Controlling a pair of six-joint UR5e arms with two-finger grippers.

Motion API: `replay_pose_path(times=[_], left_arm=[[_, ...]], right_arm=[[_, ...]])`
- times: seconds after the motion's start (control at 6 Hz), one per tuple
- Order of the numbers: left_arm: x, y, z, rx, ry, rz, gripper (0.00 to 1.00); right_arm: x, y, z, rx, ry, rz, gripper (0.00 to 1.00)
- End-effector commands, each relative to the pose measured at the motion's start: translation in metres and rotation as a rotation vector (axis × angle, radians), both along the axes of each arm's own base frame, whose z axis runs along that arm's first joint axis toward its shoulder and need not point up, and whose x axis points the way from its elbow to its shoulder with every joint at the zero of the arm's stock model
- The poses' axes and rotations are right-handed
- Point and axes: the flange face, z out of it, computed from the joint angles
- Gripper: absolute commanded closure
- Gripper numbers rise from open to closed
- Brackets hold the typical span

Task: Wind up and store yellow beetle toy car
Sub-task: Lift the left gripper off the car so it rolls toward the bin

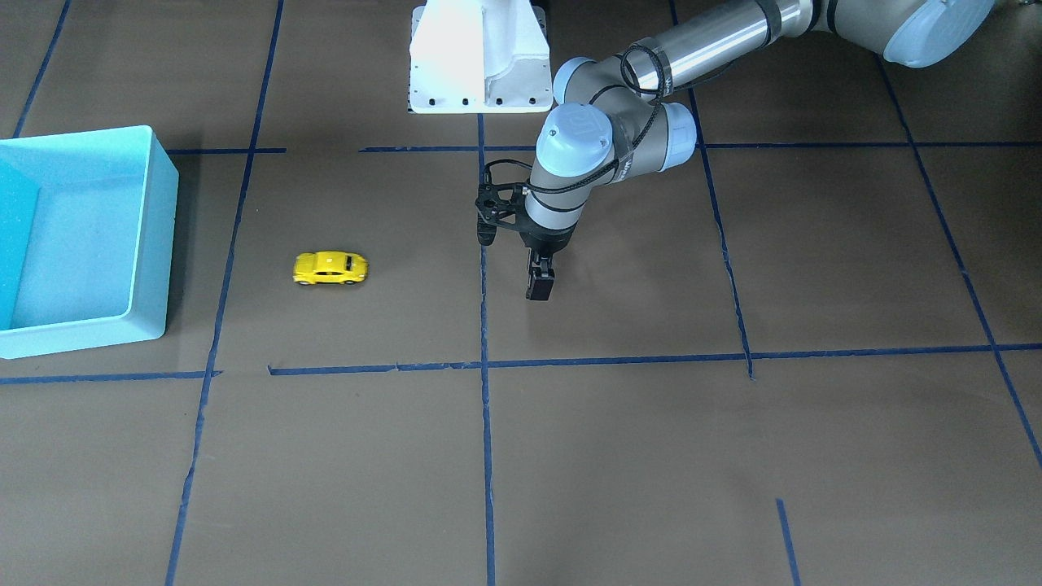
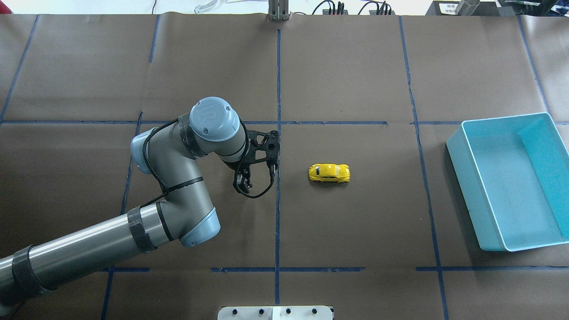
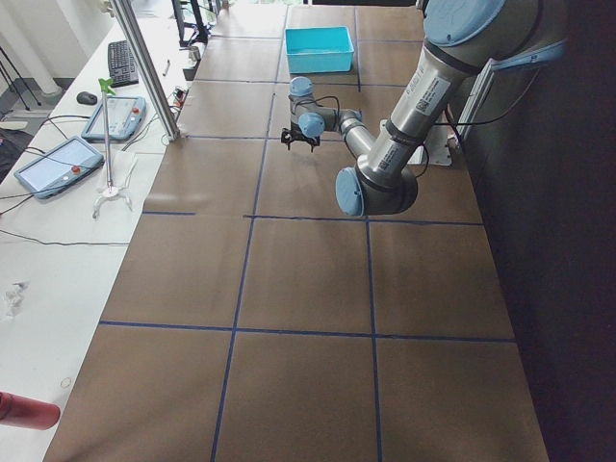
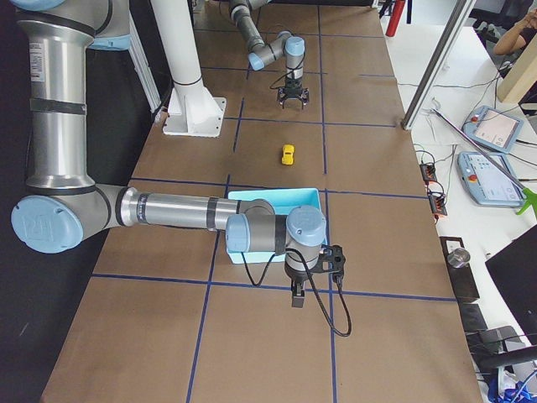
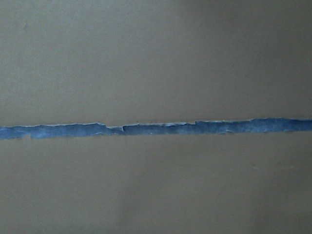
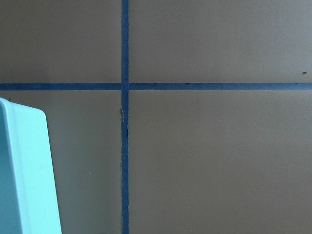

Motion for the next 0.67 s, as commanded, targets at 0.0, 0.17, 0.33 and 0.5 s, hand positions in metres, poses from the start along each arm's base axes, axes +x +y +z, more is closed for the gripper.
replay_pose_path(times=[0.0, 0.17, 0.33, 0.5], left_arm=[[-0.001, -0.002, -0.003, 0.000, -0.001, -0.003, 0.00], [-0.001, -0.002, -0.003, -0.001, -0.003, -0.005, 0.00], [-0.009, -0.011, -0.004, -0.003, -0.005, -0.022, 0.00], [-0.012, -0.016, 0.000, -0.023, -0.036, -0.029, 0.00]], right_arm=[[0.000, 0.000, 0.001, -0.001, 0.001, 0.000, 0.00], [0.000, 0.000, 0.001, -0.001, 0.001, 0.000, 0.00], [0.000, 0.000, 0.001, -0.002, 0.000, 0.001, 0.00], [0.000, 0.000, 0.000, 0.000, 0.000, 0.000, 0.00]])
